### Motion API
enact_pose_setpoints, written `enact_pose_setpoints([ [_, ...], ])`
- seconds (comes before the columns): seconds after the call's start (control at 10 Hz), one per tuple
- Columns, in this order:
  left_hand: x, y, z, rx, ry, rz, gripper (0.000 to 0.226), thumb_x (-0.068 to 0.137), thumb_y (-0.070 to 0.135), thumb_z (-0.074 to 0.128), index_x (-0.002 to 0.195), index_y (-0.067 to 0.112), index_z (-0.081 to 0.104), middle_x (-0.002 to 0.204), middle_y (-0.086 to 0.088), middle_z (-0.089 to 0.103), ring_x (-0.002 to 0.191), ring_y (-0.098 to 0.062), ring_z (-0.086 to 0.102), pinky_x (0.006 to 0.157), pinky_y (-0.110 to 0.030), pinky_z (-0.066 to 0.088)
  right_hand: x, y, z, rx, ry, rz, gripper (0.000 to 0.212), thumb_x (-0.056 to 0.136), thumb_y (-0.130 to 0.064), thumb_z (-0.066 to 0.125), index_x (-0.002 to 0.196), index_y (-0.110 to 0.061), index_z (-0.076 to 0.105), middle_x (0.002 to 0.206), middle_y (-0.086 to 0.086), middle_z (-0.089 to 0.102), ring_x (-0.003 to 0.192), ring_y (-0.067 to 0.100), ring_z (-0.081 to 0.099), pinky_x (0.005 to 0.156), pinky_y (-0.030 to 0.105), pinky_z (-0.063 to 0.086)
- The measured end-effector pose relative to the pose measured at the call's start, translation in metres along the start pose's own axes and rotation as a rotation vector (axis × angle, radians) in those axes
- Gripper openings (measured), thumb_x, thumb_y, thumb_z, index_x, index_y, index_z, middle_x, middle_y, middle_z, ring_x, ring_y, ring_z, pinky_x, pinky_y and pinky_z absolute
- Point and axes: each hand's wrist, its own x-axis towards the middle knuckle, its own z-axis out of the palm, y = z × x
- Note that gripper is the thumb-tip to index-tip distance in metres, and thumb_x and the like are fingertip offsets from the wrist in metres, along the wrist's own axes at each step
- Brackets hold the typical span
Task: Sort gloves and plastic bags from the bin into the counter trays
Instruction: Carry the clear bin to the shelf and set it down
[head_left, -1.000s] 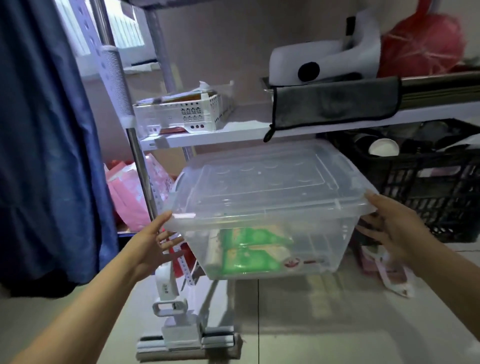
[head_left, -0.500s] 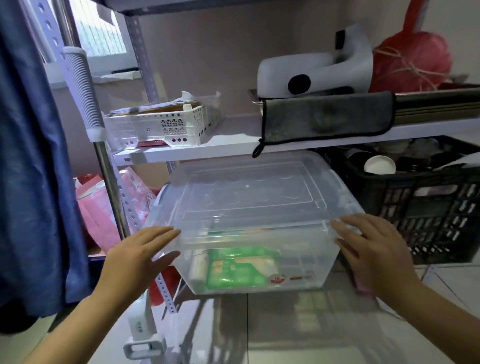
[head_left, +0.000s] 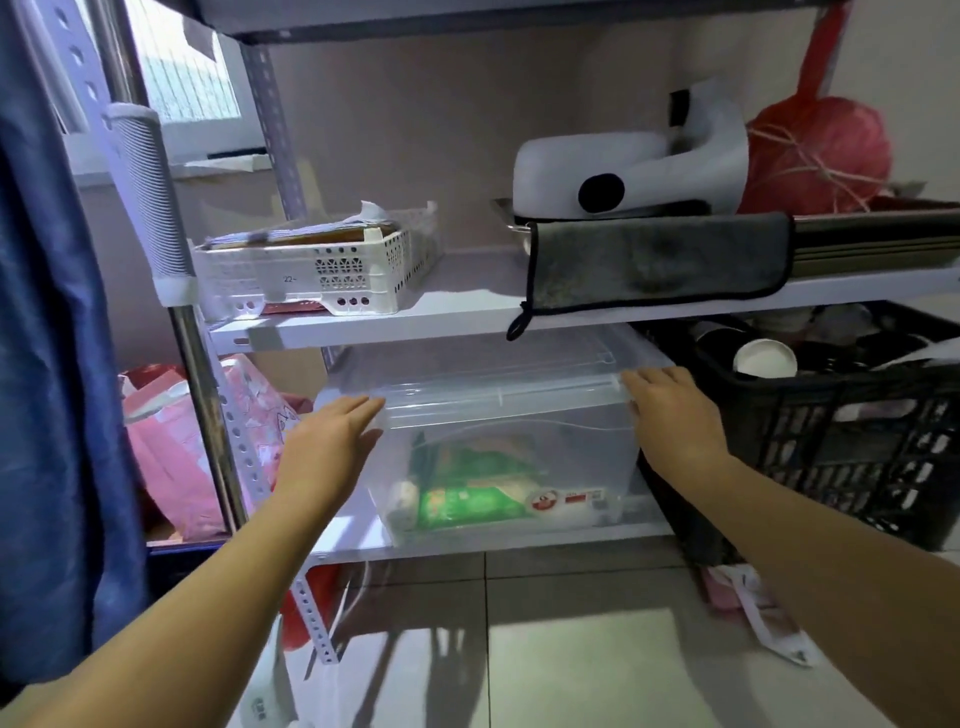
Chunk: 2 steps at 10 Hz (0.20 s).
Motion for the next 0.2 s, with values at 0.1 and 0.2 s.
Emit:
enact_pose_setpoints([
  [0.1,0.007,-0.002,0.003,-0.065,-0.107,-0.068,0.046,0.091,0.014,0.069,0.136,0.01,0.059,0.136,-0.013,0.061,0.123,-0.035,0.057,0.097,-0.048,0.05,0.003,0.004,-0.007,0.112,-0.206,-0.009,0.059,0.099,-0.007,0.049,0.154,-0.013,0.029,0.161,0.008,0.029,0.149,0.026,0.02,0.116,0.038,0.029],
  [0.2,0.015,0.0,-0.008,0.002,-0.304,-0.126,0.065,0.095,0.031,0.062,0.153,0.021,0.034,0.159,-0.01,0.033,0.147,-0.033,0.024,0.118,-0.046,0.026,-0.003,0.01,-0.026,0.063,-0.314,-0.076,0.067,0.099,-0.023,0.05,0.157,-0.02,0.016,0.166,0.006,0.012,0.152,0.024,0.008,0.121,0.045,0.018],
])
